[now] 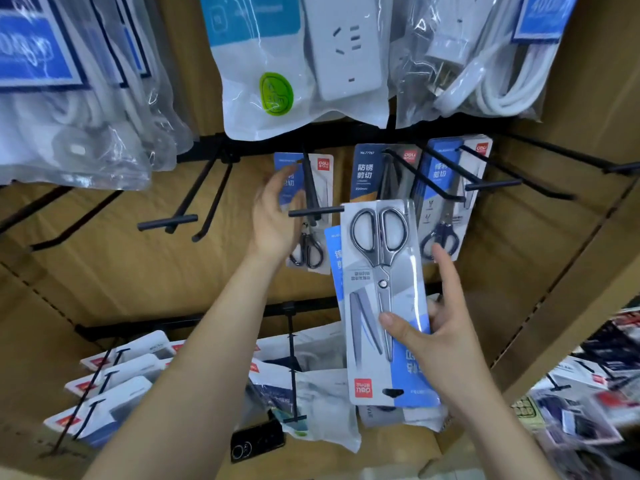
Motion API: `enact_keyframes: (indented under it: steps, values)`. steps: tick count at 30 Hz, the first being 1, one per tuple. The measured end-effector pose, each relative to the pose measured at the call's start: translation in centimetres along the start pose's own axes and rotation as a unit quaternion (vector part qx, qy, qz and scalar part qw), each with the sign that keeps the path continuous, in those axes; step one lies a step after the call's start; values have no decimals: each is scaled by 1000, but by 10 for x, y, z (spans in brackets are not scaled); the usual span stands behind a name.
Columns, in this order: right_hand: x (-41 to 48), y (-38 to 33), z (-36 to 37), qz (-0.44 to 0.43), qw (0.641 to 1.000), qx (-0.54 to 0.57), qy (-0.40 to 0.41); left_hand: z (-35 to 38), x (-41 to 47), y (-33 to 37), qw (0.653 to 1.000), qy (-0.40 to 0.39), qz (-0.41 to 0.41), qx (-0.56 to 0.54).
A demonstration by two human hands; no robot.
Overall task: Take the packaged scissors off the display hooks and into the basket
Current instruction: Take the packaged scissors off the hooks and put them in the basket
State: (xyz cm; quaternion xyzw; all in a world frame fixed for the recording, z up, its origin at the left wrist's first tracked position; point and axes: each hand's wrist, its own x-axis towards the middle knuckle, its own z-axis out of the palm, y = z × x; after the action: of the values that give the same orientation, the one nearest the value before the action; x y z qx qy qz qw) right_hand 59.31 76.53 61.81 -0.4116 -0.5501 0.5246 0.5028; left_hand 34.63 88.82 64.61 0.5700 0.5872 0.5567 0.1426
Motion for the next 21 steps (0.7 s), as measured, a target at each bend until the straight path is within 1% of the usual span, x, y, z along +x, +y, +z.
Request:
enact_keyframes:
  steps: [1,2,3,5,7,8,10,11,12,14,16,17,19,20,21]
  values:
    - [0,-2,1,10,1000,10,1,0,4,-8,1000,-10,-10,25]
    - [0,-4,2,14,1000,18,2,-1,-1,1,999,-15,-32,36]
    - [1,-4,2,15,1000,20,4,-4,-14,21,998,-16,-53,23]
    - [1,-5,5,17,999,25,14,-10,-54,55,992,-32,-115,-41]
    - [1,-5,6,14,999,40,33,-9,-103,71,969,-94,-190,-127]
    - [1,-4,7,14,998,47,45,-6,-126,76,957,-128,-210,-156]
    - [1,-6,12,11,997,50,64,-3,-164,76,939,-180,-221,-191]
    - [0,-6,15,9,997,46,68,-2,-175,73,935,-184,-227,-203]
    - [0,-6,18,7,997,40,68,0,-182,69,933,-172,-233,-212]
    - [-1,-5,21,4,998,46,45,0,-186,67,933,-118,-245,-238]
    - [-3,-8,16,8,996,88,-12,-3,-183,68,934,-79,-250,-243]
    - [-4,-9,12,13,993,103,-52,-7,-180,69,933,-69,-256,-242]
    - [-6,-9,4,30,987,100,-119,-11,-179,66,931,-67,-269,-239]
    - [-6,-5,0,39,987,89,-128,-12,-179,63,931,-69,-272,-234]
    - [-6,0,-3,50,989,82,-111,-13,-179,62,933,-66,-271,-229]
